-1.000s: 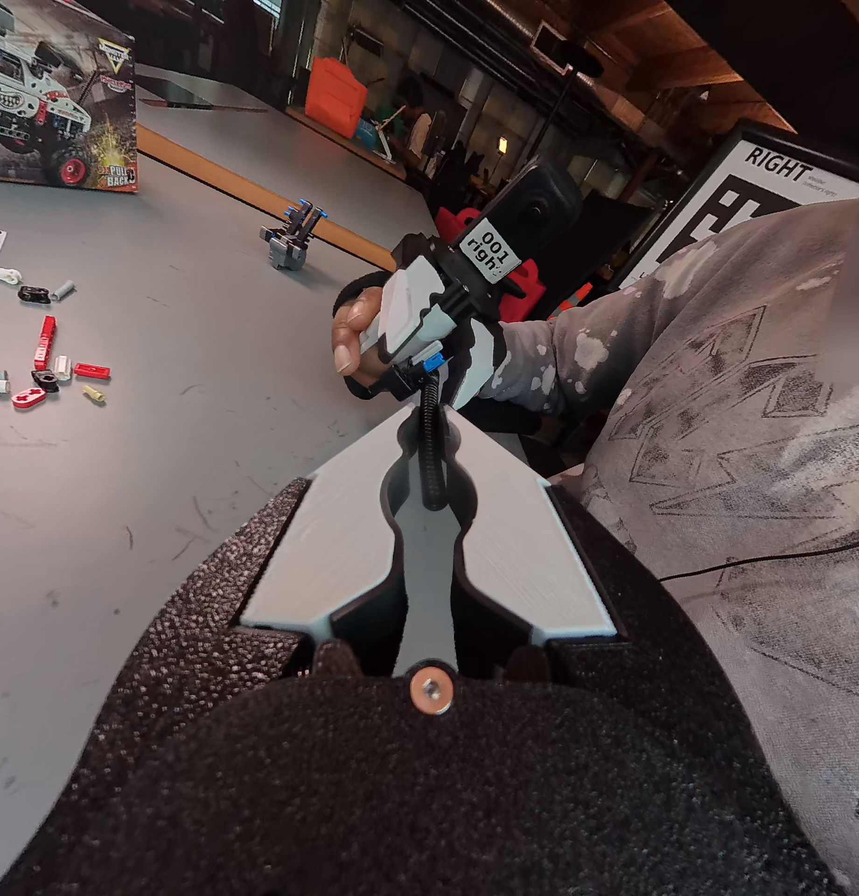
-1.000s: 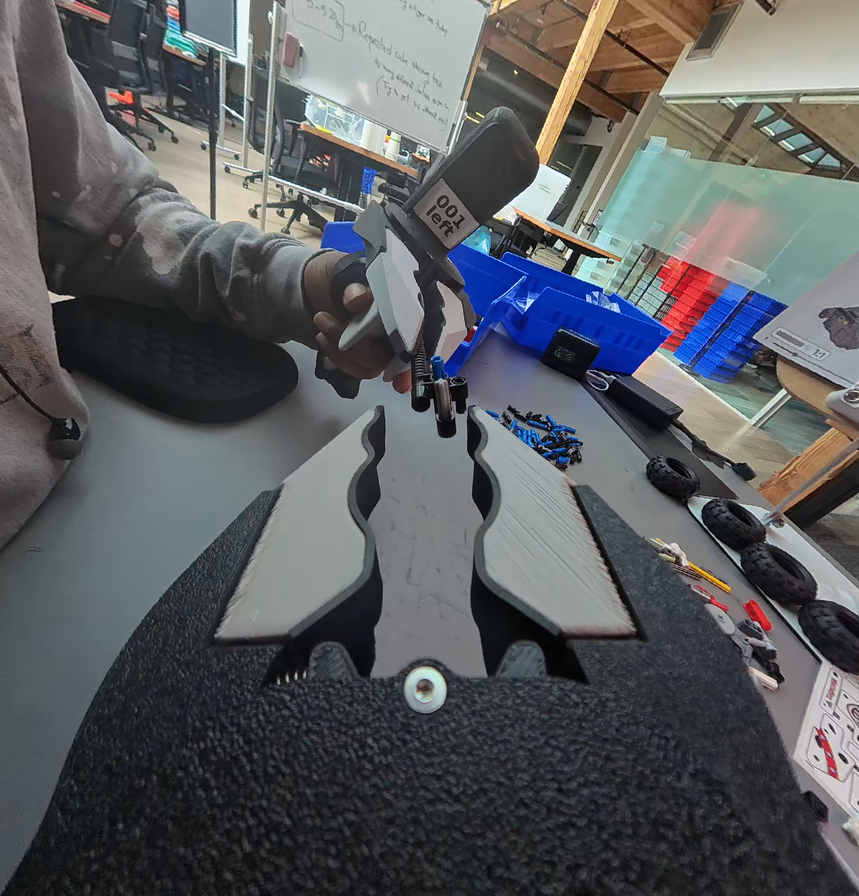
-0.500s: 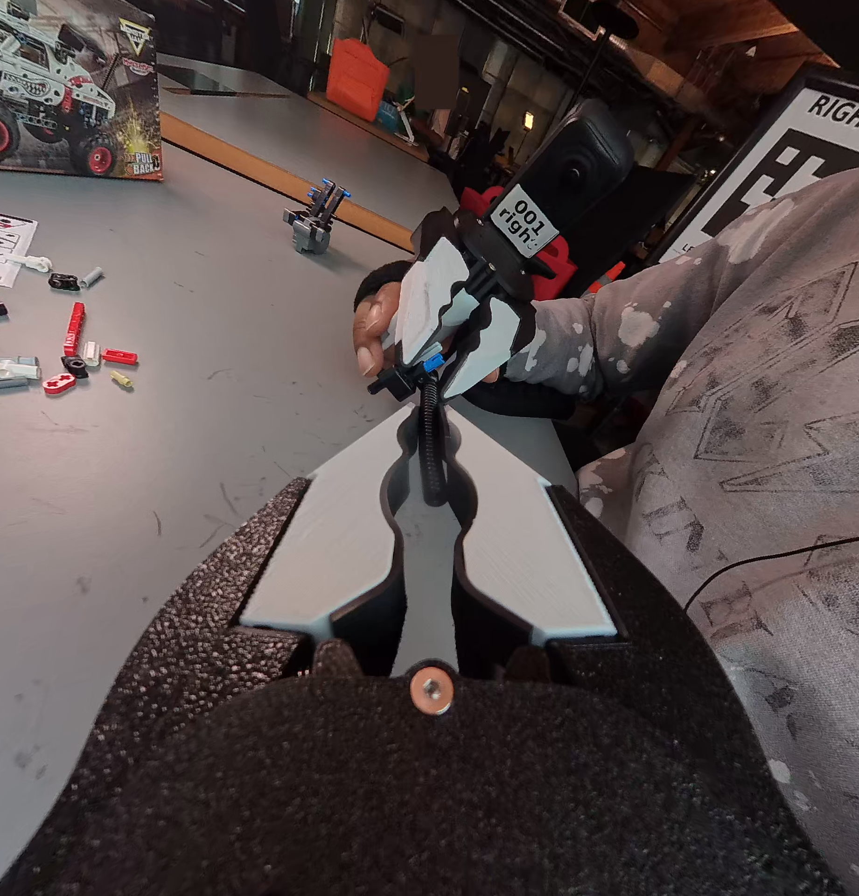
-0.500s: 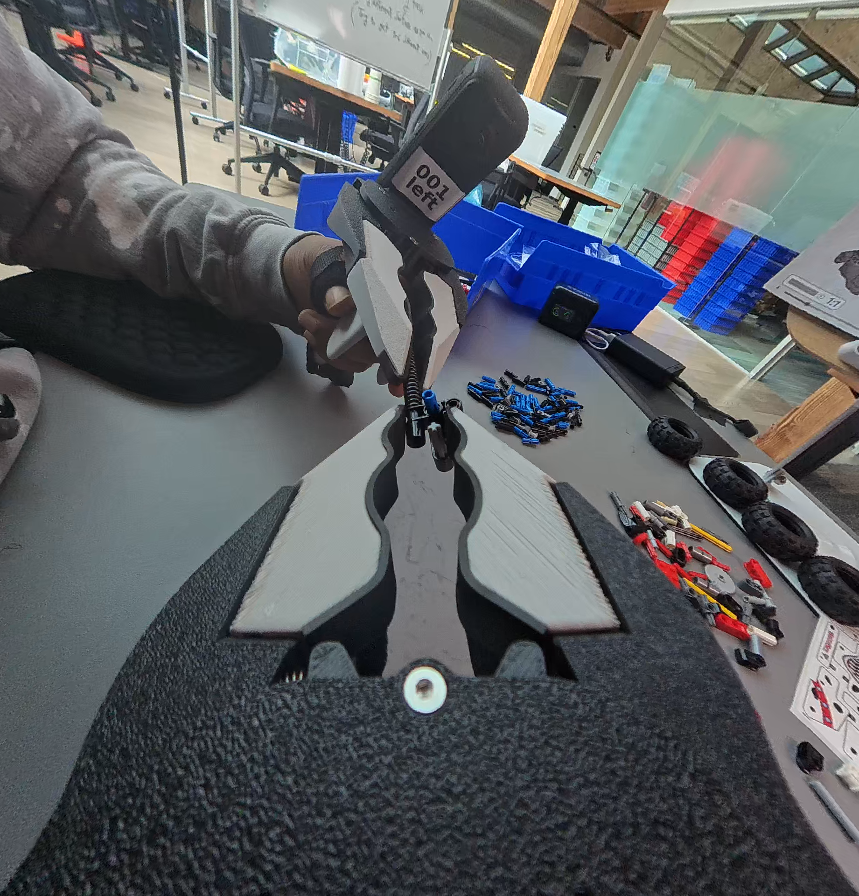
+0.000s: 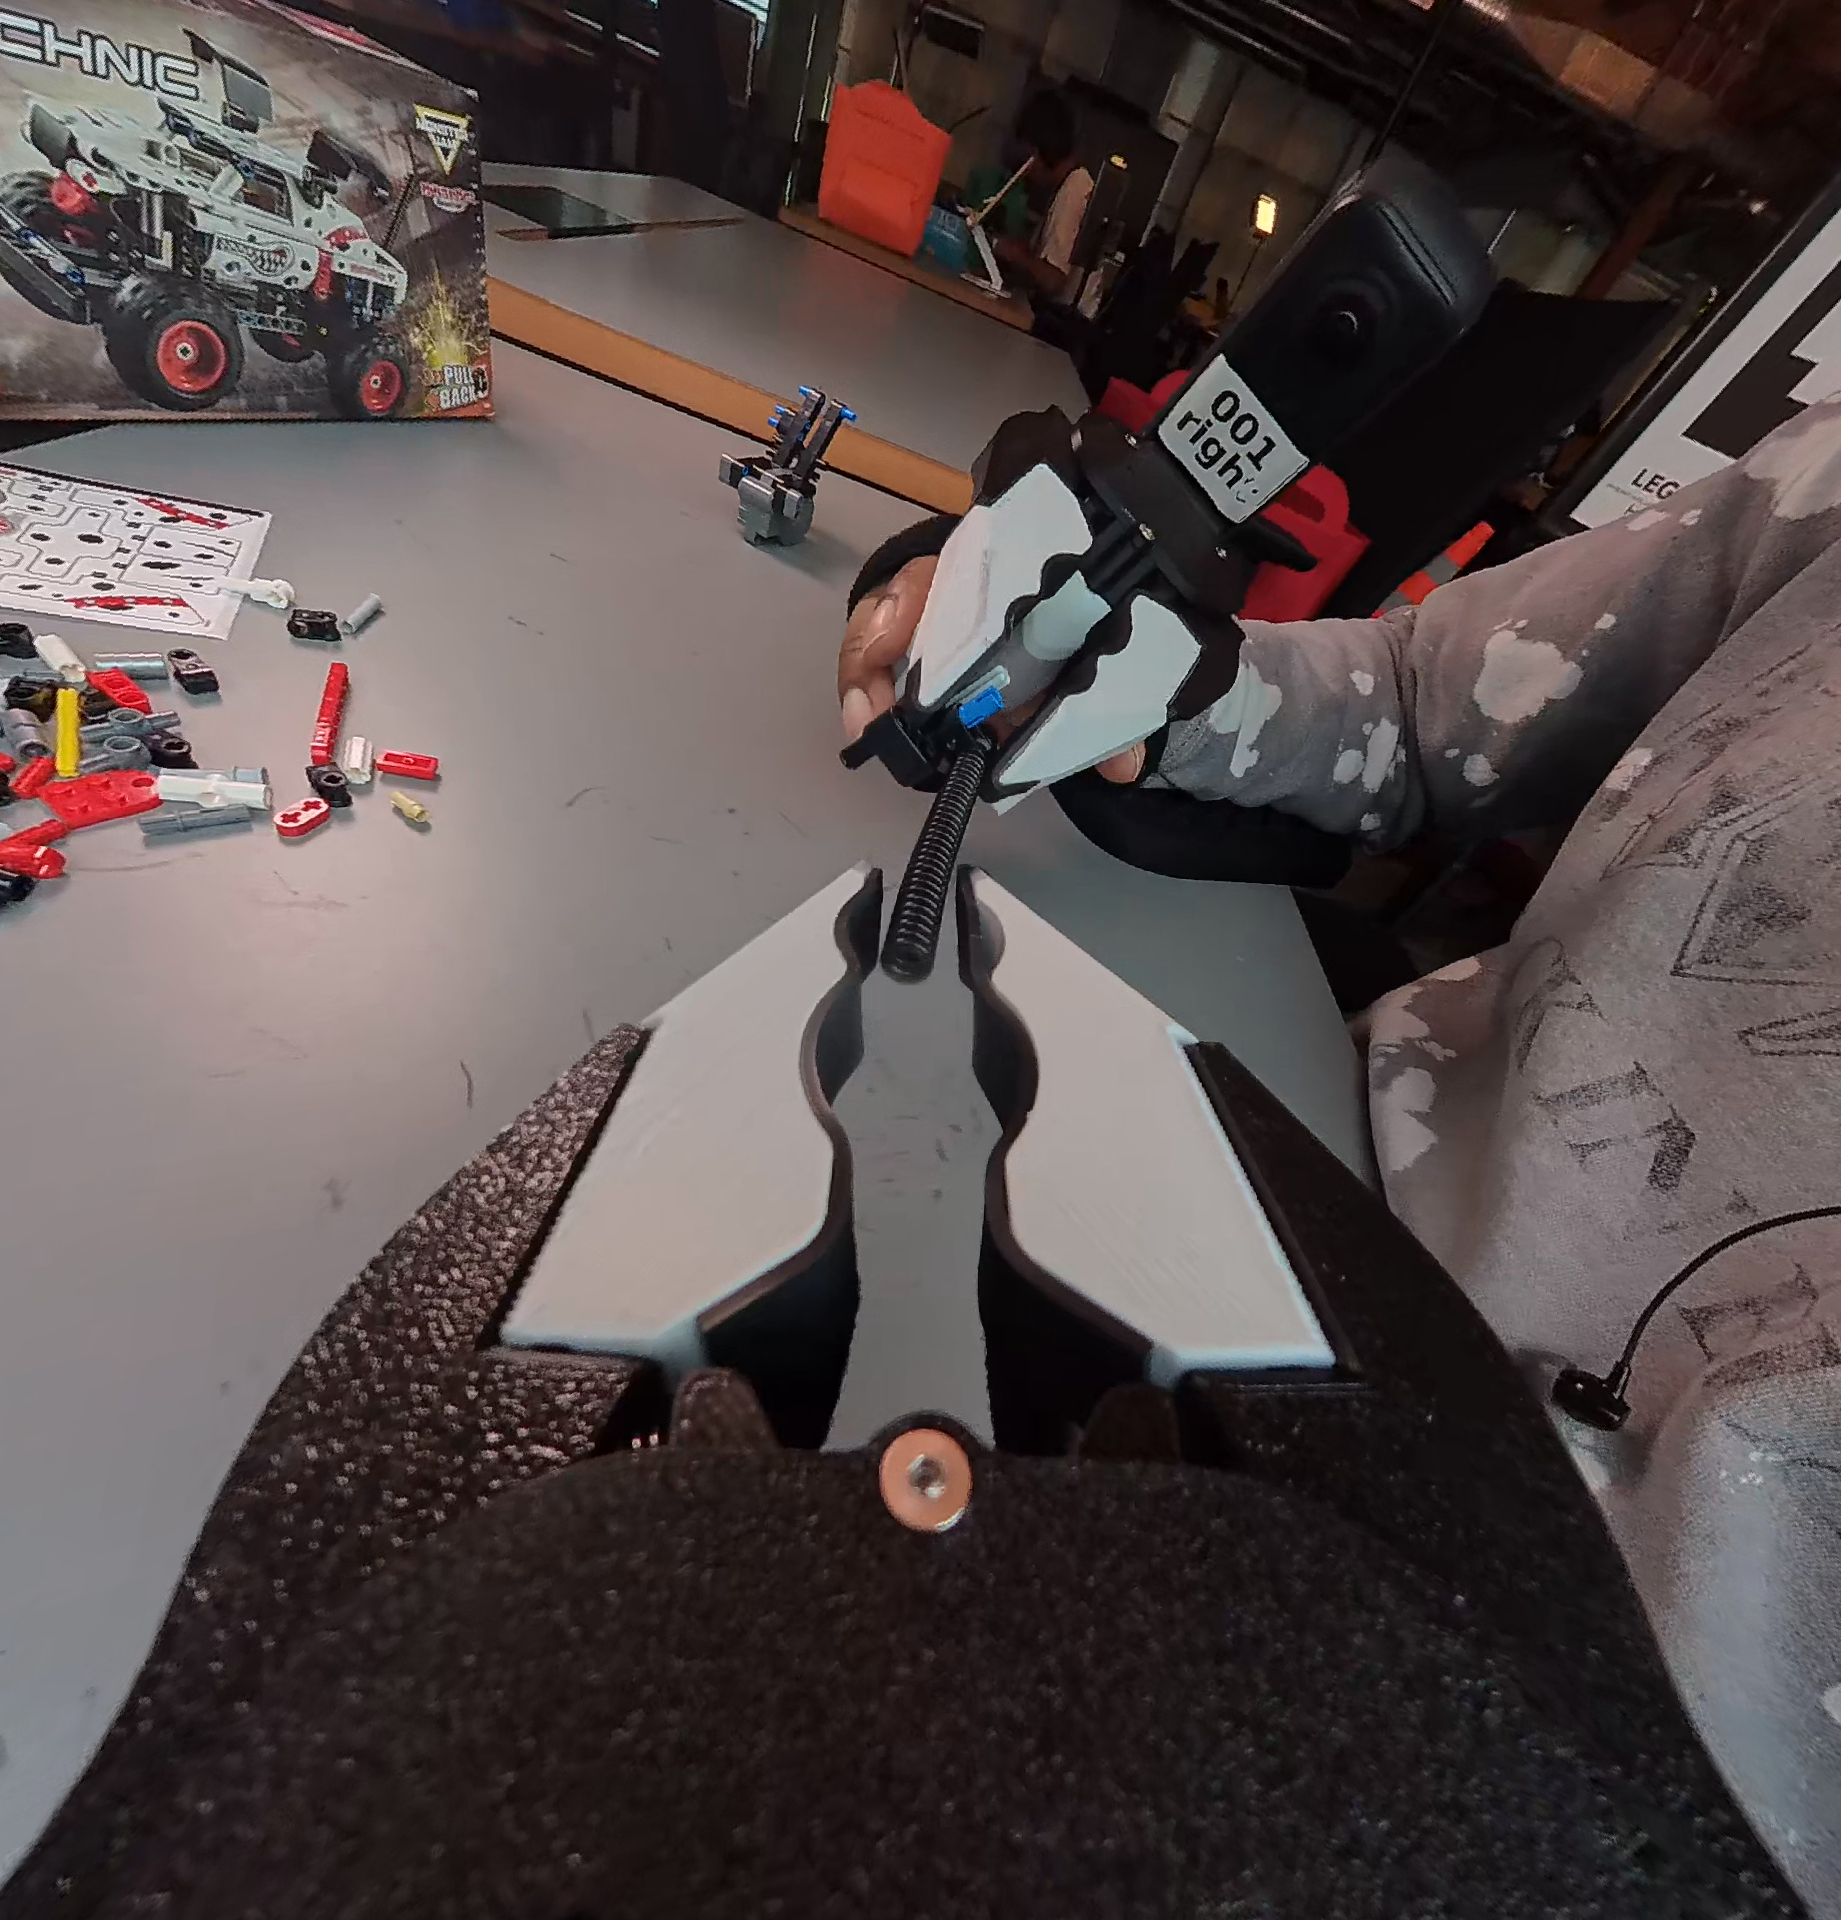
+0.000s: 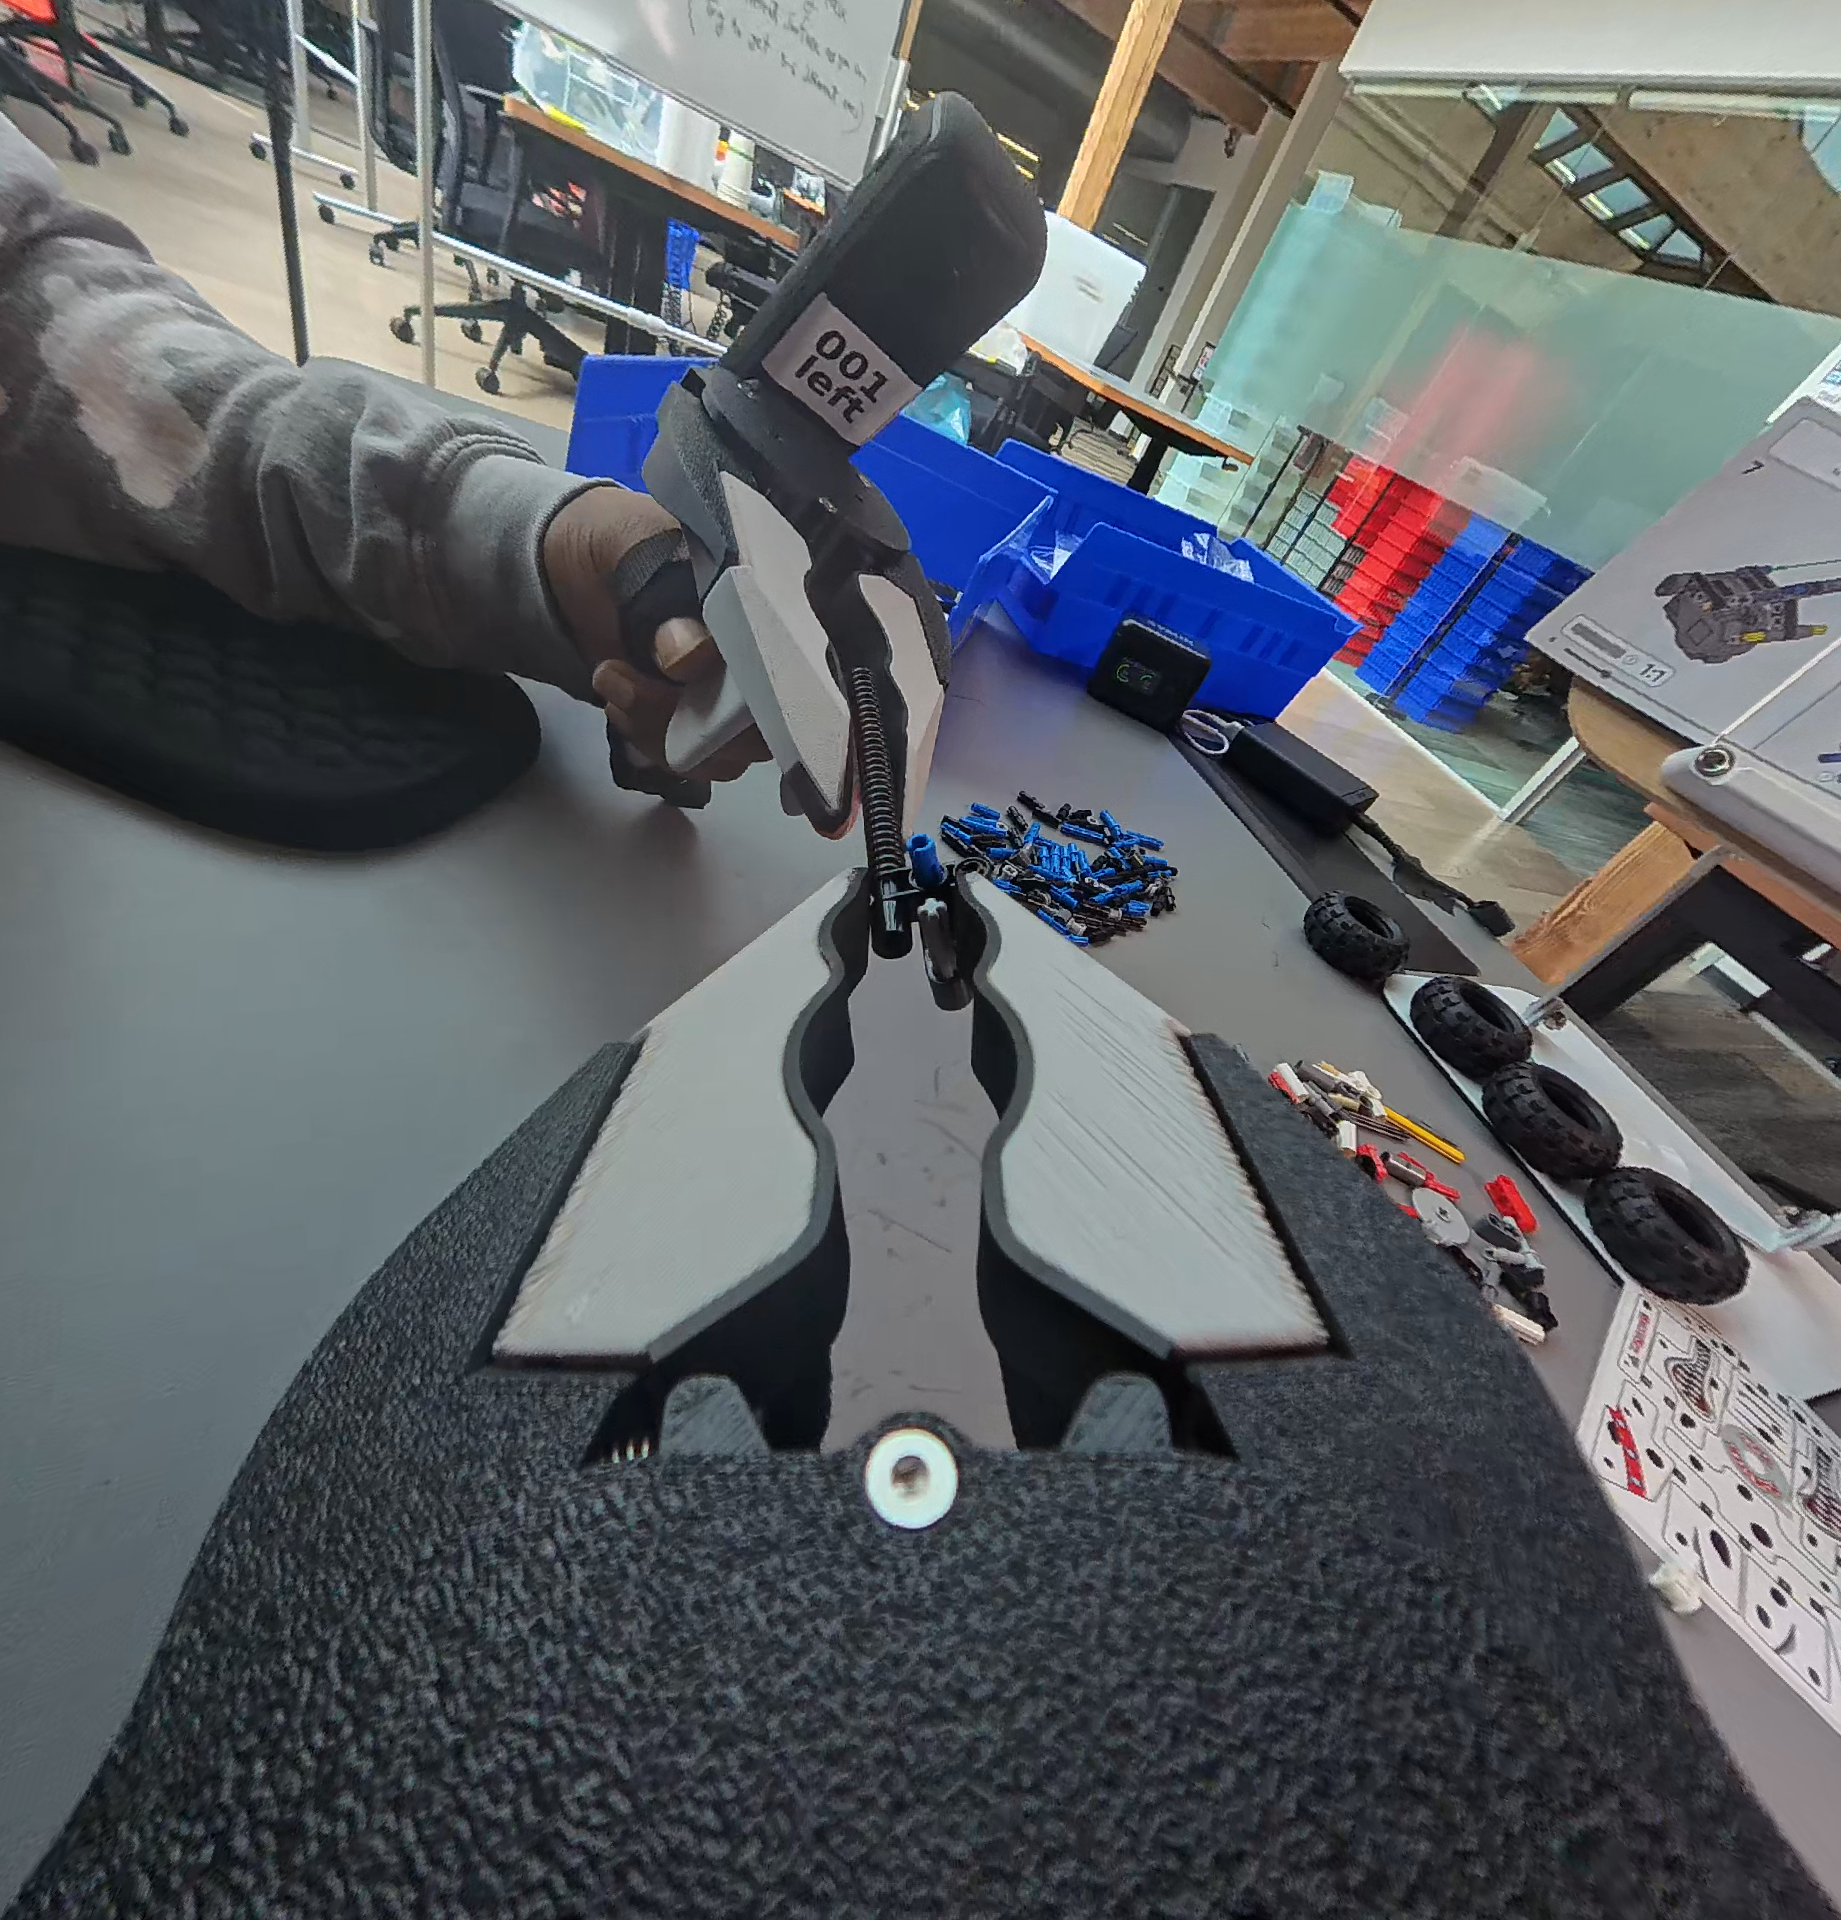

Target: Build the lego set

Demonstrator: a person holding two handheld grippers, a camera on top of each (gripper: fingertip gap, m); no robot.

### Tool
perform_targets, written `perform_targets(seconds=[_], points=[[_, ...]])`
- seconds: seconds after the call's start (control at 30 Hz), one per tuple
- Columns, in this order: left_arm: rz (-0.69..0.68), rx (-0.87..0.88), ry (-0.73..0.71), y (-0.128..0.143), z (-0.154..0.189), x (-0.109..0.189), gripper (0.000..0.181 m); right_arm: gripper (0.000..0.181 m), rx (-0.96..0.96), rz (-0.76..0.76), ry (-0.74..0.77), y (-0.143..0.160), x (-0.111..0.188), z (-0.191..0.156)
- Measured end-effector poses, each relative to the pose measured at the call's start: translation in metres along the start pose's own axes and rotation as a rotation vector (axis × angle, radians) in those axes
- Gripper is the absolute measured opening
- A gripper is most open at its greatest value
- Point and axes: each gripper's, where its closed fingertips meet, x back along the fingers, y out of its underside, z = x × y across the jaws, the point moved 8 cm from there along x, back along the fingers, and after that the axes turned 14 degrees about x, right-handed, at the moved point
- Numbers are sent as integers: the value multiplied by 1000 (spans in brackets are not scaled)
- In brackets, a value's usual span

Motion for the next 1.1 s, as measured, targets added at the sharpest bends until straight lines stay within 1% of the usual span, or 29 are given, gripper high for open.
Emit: perform_targets(seconds=[0.33, 0.63, 0.83, 1.0, 1.1], points=[[24, -21, -16, -2, 2, 0, 14, 16, -62, 33, 13, 1, 4, 6], [57, -15, 32, -6, 9, 1, 14, 16, -41, 38, 7, -1, 2, 2], [76, -3, 51, -8, 11, 2, 7, 16, -24, 35, 2, -1, 1, 0], [79, 10, 59, -8, 11, 2, 7, 16, -18, 34, 2, -1, 1, 0], [81, 34, 89, -9, 11, 3, 6, 16, 5, 29, -6, -2, 0, -2]])
